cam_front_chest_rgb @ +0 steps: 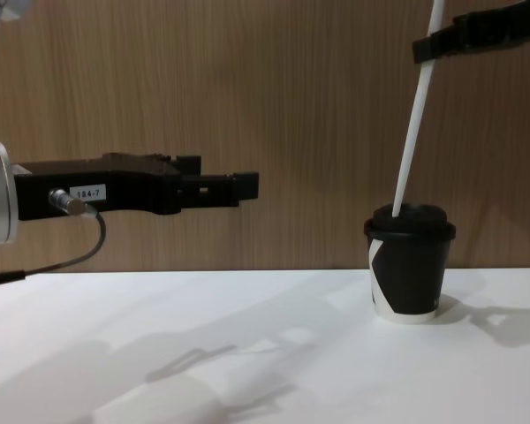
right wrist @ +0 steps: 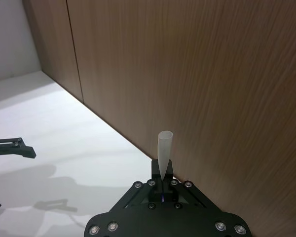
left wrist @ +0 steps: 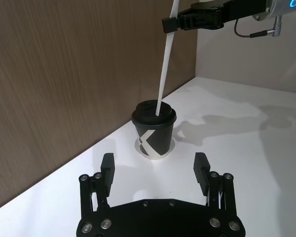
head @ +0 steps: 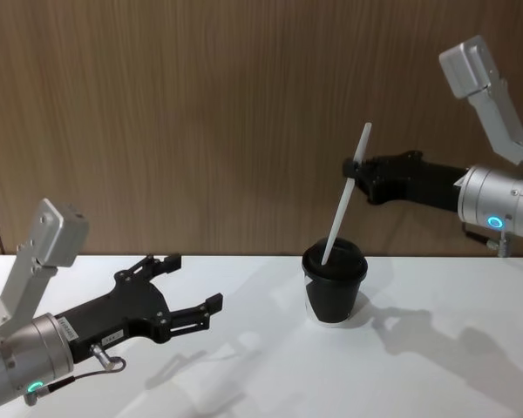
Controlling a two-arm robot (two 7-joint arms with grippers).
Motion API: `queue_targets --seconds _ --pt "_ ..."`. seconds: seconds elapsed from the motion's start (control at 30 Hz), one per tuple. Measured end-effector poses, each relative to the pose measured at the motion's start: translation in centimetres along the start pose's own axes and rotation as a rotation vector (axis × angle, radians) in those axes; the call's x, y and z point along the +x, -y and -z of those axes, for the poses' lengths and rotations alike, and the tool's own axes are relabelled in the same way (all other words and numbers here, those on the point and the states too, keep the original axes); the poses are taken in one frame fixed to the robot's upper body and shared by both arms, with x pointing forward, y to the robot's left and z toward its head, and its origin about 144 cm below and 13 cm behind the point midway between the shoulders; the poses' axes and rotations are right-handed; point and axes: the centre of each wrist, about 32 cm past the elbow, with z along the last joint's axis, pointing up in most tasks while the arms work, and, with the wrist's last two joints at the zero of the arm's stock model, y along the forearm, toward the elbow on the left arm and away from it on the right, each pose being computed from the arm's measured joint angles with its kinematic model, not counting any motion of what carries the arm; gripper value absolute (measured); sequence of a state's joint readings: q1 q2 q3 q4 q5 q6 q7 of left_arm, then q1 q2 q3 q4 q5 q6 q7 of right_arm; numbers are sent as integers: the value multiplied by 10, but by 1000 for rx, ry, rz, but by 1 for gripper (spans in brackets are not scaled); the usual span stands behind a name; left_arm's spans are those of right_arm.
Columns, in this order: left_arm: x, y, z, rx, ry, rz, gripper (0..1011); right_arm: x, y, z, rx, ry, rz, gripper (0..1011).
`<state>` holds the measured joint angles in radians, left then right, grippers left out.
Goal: Pick up the straw with one hand, pass it to the other hand, and insert it into the cup.
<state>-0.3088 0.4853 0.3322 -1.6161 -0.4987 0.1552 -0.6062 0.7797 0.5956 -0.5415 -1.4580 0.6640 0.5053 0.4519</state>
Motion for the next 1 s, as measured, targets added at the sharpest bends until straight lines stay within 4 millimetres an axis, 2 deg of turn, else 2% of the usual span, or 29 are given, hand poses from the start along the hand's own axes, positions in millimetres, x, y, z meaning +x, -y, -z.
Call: queue_targets --seconds 1.0 --pt "0 0 0 0 0 0 1003 2 -1 -2 17 -8 -4 7"
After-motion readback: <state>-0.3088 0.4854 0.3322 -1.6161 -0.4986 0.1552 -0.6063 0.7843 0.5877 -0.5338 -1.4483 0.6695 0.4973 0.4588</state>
